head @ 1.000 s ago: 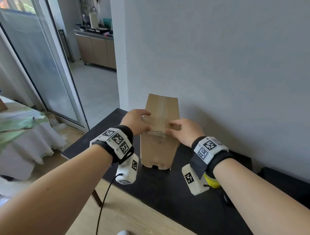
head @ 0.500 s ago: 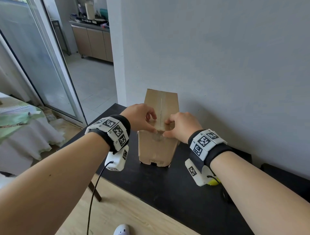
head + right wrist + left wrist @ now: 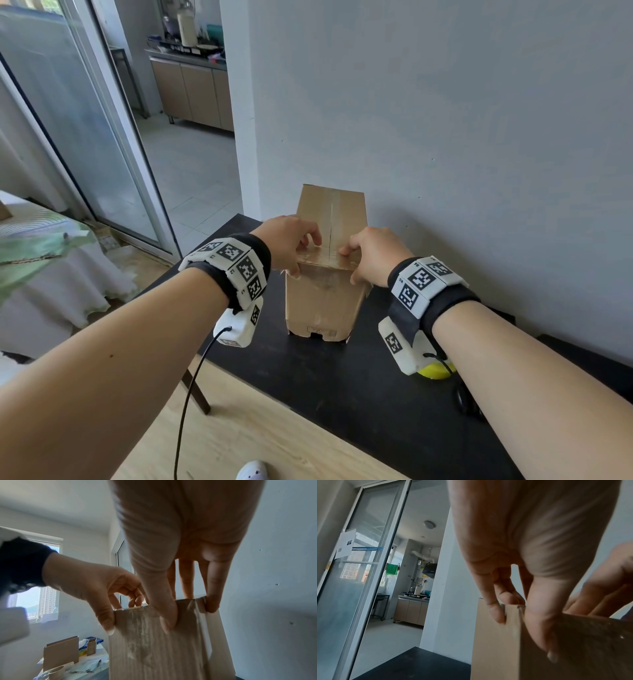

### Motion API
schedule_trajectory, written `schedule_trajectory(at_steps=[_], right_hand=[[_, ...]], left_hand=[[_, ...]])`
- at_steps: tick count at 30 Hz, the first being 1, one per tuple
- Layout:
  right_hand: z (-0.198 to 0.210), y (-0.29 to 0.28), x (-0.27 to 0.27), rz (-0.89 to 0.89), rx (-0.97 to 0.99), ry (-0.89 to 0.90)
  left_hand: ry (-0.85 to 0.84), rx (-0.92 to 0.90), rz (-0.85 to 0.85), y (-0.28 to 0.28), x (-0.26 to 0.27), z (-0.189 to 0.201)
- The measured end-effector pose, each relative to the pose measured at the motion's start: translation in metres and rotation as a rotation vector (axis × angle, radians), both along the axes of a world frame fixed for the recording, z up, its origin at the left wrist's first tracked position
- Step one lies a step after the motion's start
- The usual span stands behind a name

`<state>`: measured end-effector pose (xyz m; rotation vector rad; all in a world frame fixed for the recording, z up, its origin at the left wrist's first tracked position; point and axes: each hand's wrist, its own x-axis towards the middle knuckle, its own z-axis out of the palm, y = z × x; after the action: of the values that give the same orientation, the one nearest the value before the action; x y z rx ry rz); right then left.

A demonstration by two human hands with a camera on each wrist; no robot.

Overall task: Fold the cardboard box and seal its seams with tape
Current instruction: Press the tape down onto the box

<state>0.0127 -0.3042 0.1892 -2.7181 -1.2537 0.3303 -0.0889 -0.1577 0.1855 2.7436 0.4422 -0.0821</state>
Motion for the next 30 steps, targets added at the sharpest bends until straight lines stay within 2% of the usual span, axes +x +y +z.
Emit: schedule_trajectory(at_steps=[3,7,9,15,19,23,30], right_hand=[[0.002,0.0,-0.002,0.001,-0.013,0.001],[0.005,-0.002,-0.002,-0.017,0.013,0.045],[0.006,-0.001,-0.004,-0.03,0.043,0.067],[0.007,0.005,-0.008,-0.034,0.054,0.046],[0.009,0.003,-0.006,-0.041,0.055,0.046],[0.01,0.005,-0.004,-0.041,0.054,0.057],[0.007,0.005,-0.002,-0.037,0.078,0.063]], left_hand=[[0.038,-0.036,-0.025,0.004,-0.001,0.003],[0.056,-0.281,0.002,0.019,-0.006,0.014],[0.053,-0.34,0.006,0.021,-0.009,0.016],[0.025,-0.089,-0.017,0.011,-0.004,0.004],[0.056,-0.104,-0.018,0.013,-0.002,0.006],[0.064,-0.21,0.007,0.023,-0.004,0.013],[0.055,-0.03,-0.026,0.016,-0.001,0.004]])
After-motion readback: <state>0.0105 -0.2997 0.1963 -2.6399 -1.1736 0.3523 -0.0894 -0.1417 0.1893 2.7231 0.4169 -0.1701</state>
